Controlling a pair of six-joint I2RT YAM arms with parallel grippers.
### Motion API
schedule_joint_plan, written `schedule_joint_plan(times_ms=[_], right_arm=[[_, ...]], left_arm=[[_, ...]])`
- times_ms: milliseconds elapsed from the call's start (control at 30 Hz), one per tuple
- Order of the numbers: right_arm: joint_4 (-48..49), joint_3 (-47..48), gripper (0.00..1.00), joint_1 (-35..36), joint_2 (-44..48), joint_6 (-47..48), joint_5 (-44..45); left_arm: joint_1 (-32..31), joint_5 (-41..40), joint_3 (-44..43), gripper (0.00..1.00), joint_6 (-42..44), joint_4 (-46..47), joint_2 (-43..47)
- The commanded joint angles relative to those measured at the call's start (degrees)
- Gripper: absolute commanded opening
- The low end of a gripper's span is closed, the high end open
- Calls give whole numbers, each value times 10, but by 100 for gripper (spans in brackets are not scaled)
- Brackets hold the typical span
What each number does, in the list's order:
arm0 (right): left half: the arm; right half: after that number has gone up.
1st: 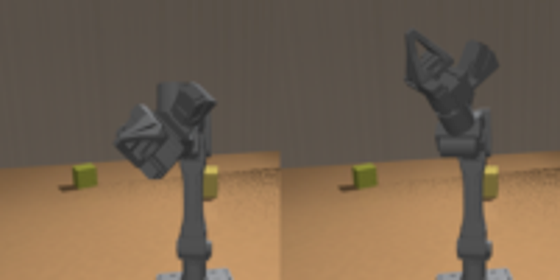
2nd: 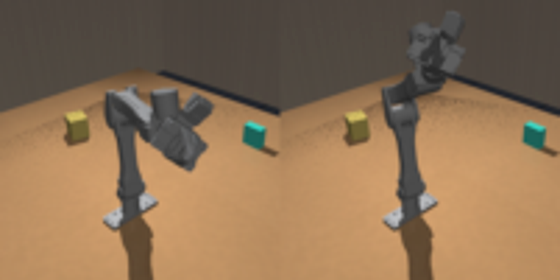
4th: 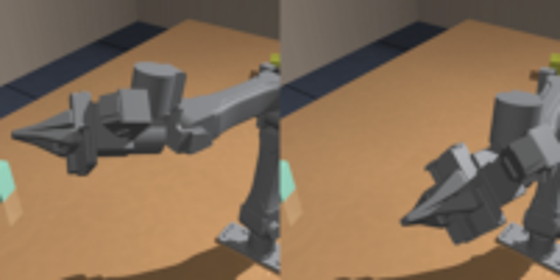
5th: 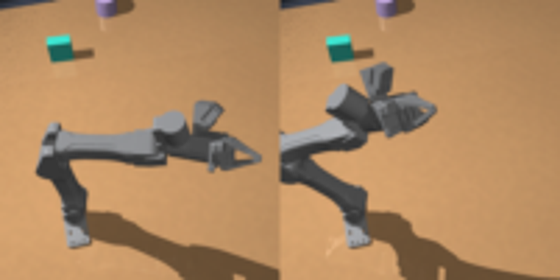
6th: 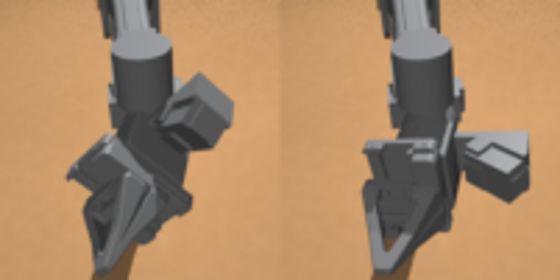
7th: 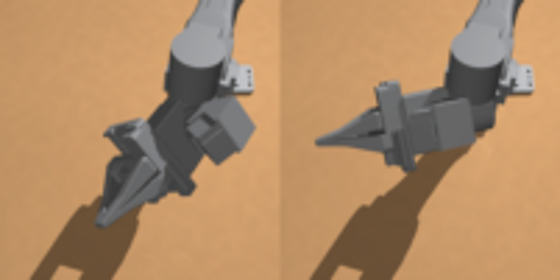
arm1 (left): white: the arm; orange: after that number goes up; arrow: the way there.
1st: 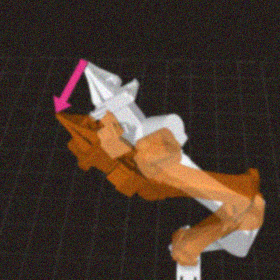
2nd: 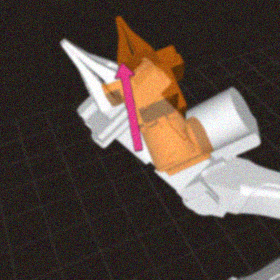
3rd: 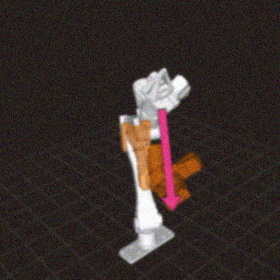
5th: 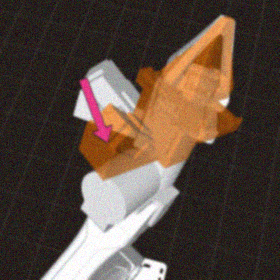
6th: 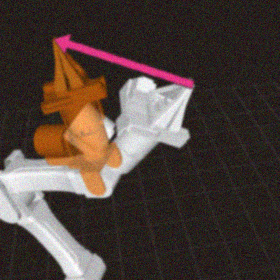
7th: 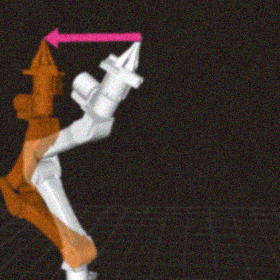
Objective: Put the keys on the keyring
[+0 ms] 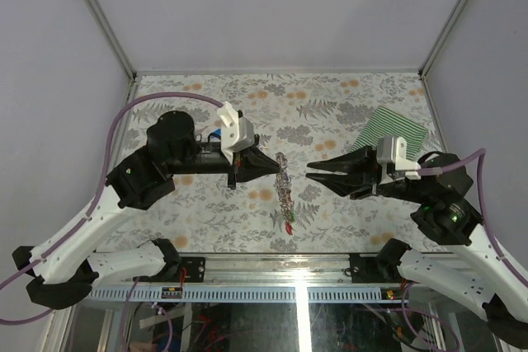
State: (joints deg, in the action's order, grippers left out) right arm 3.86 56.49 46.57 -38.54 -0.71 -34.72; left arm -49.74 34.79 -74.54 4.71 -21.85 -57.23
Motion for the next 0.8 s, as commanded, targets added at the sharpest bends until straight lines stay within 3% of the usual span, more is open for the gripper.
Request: schedule_joint_plan(times_ms=[0, 200, 433, 767], right_arm=[[-58, 26, 29, 2, -18, 20, 31], [-61, 23, 34, 2, -51, 13, 0], [-39, 2, 35, 2, -86, 16, -40], [60, -47, 36, 2, -121, -18, -71]], left_arm=[[0, -37, -84, 0, 114, -206, -43], [0, -70, -181, 0, 165, -347, -115], [-1, -85, -247, 0, 186, -438, -169], [-15, -93, -267, 0, 189, -457, -185]])
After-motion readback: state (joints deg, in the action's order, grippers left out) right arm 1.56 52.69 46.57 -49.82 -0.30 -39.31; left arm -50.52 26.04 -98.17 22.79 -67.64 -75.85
